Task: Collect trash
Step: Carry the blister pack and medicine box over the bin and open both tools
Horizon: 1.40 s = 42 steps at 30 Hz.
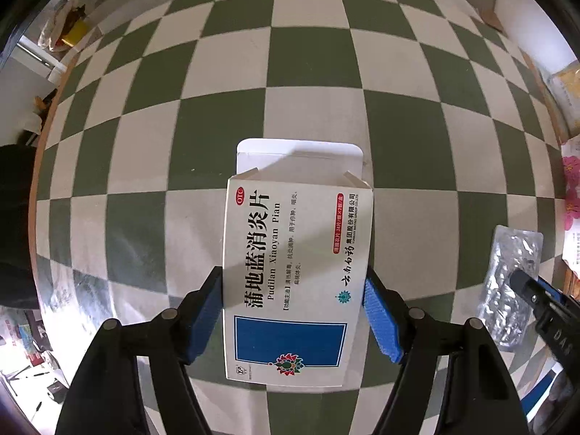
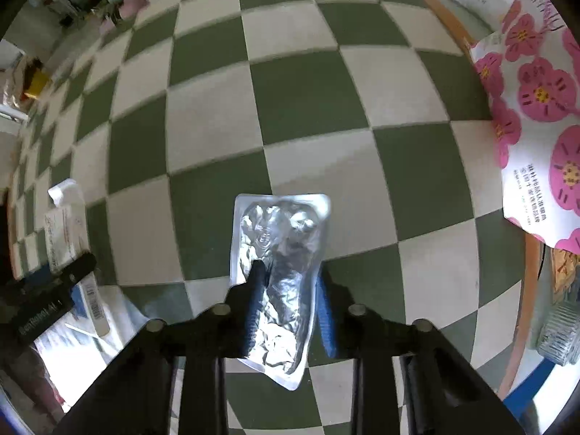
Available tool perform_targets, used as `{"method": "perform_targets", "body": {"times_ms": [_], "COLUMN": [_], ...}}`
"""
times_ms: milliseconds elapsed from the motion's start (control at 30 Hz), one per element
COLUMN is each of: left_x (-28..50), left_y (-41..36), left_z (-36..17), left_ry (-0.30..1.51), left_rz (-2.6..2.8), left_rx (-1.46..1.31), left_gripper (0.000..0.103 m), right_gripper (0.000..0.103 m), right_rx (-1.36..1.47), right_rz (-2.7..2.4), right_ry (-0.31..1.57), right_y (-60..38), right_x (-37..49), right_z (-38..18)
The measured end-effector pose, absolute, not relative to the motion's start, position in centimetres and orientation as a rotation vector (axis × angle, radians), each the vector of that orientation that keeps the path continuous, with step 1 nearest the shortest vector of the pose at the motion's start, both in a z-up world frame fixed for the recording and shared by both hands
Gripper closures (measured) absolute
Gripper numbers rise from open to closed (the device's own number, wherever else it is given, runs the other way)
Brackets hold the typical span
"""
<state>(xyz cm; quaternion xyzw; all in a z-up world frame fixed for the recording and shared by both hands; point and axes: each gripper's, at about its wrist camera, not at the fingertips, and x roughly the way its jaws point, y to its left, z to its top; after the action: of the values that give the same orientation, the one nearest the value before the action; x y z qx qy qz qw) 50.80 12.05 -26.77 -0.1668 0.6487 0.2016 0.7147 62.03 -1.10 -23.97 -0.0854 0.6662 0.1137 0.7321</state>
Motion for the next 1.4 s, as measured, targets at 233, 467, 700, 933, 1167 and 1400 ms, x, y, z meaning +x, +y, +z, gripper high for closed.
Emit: {"method": "perform_targets", "body": {"times_ms": [233,467,700,933,1167,1400], "left_x": [49.4,44.4,38.9,27.7,15.8,7.2], "left_y": [10.8,14.1,13.1,11.6,10.4,9.5], "left_z": [-23.9,-21.7,-18.1,-15.5,-14.9,-20.2], "left_ry": [1.364,1.282,1.201,1.128,1.13,1.251], "left_rz": [0.444,0.418,0.393,0.34,0.261,0.241], "left_rx": [-0.377,-0.376,-0.366,-0.322,-0.35,-0.421], "left_gripper": [0.032,0.032,0.032,0.032,0.032,0.032], "right_gripper": [0.097,0.097,0.097,0.097,0.097,0.097], "right_rx": [-0.125,-0.11,-0.121,-0.1,-0.026,-0.024], "right_rz": [0.308,0.333,0.378,0.395,0.376,0.377], "right_ry": [1.398,1.332,1.27,1.19,1.165,1.276], "right_y": [-2.2,-0.4,0.8,0.1,-1.9,-3.3], "right_x": [60.5,57.5,51.0,39.3,24.1,12.7], "right_z": [-20.1,-17.9,-16.0,-12.9,-11.4,-15.3]}}
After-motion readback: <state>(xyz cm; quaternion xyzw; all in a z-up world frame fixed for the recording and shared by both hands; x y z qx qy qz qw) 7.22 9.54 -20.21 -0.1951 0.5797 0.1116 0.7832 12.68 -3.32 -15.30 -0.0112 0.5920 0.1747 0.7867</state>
